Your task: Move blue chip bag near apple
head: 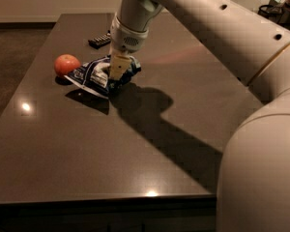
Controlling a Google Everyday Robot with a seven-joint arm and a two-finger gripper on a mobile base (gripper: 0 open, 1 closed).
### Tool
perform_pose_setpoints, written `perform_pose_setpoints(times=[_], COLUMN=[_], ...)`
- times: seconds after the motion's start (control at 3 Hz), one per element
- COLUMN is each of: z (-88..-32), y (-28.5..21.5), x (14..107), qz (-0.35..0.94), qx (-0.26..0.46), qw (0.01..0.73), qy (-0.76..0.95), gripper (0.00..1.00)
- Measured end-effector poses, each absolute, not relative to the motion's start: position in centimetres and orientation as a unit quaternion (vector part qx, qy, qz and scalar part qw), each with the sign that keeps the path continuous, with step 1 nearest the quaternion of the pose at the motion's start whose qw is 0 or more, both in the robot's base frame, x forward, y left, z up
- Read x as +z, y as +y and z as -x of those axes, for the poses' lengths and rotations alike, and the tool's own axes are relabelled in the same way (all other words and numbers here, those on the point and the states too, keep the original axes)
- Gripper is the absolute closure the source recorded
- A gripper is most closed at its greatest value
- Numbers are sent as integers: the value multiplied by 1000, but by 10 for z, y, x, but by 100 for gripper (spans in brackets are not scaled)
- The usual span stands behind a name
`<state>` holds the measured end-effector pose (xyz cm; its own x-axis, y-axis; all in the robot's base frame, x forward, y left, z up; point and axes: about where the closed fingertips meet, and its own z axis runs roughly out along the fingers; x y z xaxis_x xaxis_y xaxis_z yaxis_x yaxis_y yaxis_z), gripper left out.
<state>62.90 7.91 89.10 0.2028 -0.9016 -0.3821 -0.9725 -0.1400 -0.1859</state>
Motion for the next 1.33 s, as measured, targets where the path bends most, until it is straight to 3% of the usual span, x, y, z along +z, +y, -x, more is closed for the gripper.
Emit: perform_pose_setpoints(times=[1.33], z=[-638], y=[101], x=[874], qz=[758], qx=[82], qw=[198], qy=[617], gripper=[4])
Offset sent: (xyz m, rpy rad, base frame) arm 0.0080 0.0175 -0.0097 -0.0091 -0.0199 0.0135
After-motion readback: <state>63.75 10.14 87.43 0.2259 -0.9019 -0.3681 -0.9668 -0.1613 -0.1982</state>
